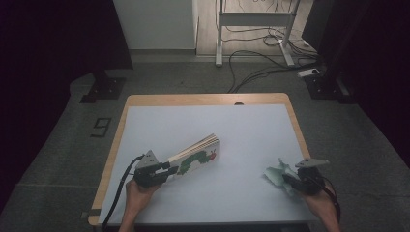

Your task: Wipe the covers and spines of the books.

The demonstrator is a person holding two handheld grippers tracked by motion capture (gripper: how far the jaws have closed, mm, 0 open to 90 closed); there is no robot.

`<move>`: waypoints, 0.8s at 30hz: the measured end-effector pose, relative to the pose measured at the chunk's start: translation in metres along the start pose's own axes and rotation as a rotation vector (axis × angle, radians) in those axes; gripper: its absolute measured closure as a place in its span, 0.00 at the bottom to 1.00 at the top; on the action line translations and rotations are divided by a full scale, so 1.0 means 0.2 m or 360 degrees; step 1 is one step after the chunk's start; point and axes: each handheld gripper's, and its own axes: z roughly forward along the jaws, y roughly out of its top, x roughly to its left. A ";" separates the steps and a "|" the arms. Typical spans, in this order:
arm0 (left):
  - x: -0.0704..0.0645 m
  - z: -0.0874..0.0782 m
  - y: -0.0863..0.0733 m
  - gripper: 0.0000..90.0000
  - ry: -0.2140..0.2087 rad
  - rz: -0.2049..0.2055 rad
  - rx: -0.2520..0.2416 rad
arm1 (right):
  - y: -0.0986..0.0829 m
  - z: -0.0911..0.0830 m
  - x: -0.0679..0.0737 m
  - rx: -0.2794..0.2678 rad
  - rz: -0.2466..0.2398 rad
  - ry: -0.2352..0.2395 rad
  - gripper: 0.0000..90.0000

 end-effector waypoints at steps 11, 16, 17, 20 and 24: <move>0.00 0.00 0.00 0.77 -0.0006 0.0010 0.0004 | 0.15 0.00 0.10 -0.0071 -0.0106 0.0122 0.79; 0.00 0.00 0.00 0.78 -0.0005 0.0014 0.0001 | 0.22 0.04 0.17 -0.0083 -0.0173 0.0190 0.79; 0.00 0.00 0.00 0.78 -0.0004 0.0016 0.0002 | 0.24 0.05 0.18 -0.0081 -0.0185 0.0201 0.79; 0.00 0.00 -0.01 0.78 -0.0005 0.0016 -0.0001 | 0.28 0.08 0.22 -0.0085 -0.0220 0.0229 0.79; 0.00 0.00 -0.01 0.78 -0.0004 0.0017 -0.0002 | 0.33 0.11 0.27 -0.0088 -0.0255 0.0269 0.79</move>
